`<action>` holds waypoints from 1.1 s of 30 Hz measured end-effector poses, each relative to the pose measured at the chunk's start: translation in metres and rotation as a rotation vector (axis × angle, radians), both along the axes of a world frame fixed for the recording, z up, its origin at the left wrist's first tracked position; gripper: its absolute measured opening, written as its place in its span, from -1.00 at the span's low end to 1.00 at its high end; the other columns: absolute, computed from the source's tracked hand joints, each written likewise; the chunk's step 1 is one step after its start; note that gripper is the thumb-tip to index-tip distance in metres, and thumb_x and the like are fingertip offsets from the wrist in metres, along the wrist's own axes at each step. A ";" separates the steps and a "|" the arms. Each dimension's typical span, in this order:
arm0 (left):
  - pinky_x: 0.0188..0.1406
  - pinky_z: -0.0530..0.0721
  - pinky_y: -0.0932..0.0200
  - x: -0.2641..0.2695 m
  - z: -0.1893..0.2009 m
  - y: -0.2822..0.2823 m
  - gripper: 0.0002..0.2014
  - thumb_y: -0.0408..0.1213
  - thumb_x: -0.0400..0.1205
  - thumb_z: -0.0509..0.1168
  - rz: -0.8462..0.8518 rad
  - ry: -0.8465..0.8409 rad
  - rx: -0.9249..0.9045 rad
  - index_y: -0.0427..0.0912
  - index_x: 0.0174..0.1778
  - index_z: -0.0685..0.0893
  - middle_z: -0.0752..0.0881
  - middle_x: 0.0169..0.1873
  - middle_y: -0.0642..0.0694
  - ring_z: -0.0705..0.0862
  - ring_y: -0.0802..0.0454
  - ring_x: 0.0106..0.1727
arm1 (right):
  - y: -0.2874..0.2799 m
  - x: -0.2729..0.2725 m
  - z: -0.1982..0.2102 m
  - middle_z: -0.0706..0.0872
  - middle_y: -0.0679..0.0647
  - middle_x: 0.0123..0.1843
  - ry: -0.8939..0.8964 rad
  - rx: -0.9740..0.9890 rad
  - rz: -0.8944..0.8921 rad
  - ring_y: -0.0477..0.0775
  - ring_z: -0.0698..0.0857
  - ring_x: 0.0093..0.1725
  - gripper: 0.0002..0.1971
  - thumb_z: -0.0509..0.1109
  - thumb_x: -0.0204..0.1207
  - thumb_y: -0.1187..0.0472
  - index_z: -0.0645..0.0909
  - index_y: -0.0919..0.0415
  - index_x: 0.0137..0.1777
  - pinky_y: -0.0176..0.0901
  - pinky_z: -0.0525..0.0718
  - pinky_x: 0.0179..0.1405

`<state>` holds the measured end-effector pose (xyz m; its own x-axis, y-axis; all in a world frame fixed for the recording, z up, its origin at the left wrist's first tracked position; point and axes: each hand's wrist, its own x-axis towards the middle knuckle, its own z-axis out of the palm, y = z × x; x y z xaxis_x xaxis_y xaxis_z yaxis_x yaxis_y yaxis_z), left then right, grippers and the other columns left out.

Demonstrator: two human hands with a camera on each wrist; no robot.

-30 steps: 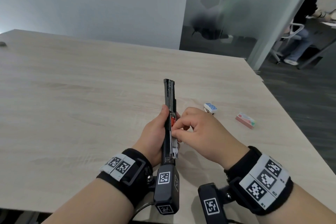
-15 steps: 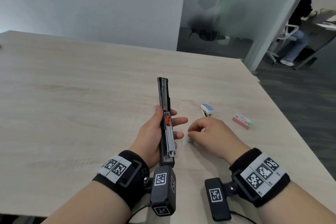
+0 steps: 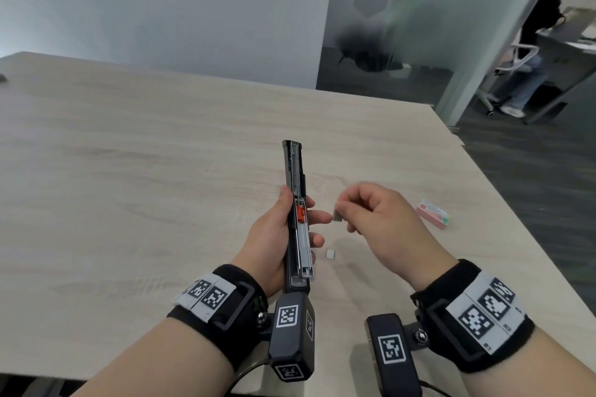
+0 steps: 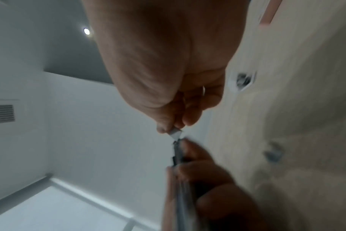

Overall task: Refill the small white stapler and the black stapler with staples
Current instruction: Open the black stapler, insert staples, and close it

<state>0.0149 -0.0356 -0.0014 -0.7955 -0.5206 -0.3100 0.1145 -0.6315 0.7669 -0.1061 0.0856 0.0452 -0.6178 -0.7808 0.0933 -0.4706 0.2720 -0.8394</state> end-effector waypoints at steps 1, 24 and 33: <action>-0.71 0.52 0.23 0.000 0.000 0.000 -0.50 0.25 0.76 0.09 0.001 -0.010 0.000 -0.16 0.05 0.64 0.89 -0.15 -0.17 0.68 -0.01 -0.54 | -0.001 0.004 0.005 0.77 -0.20 -0.34 0.006 -0.026 0.021 -0.25 0.65 -0.37 -0.84 0.42 0.65 0.26 0.71 0.09 -0.18 -0.45 0.60 -0.26; -0.75 0.52 0.21 0.002 0.001 0.006 -0.36 0.33 0.73 0.06 -0.096 -0.066 -0.078 -0.22 0.17 0.68 0.67 -0.47 -0.31 0.58 -0.05 -0.73 | -0.018 0.027 0.007 0.74 -0.01 -0.18 0.130 0.119 0.156 -0.32 0.66 -0.50 -0.83 0.37 0.69 0.20 0.65 0.09 -0.16 -0.50 0.53 -0.35; -0.74 0.50 0.23 0.002 -0.002 0.005 -0.39 0.34 0.71 0.08 -0.102 -0.076 -0.083 -0.18 0.07 0.69 0.64 -0.50 -0.26 0.55 -0.05 -0.72 | -0.021 0.025 0.000 0.69 0.01 -0.12 0.114 0.016 0.137 0.06 0.74 -0.15 -0.80 0.38 0.66 0.30 0.64 0.13 -0.23 -0.15 0.72 -0.08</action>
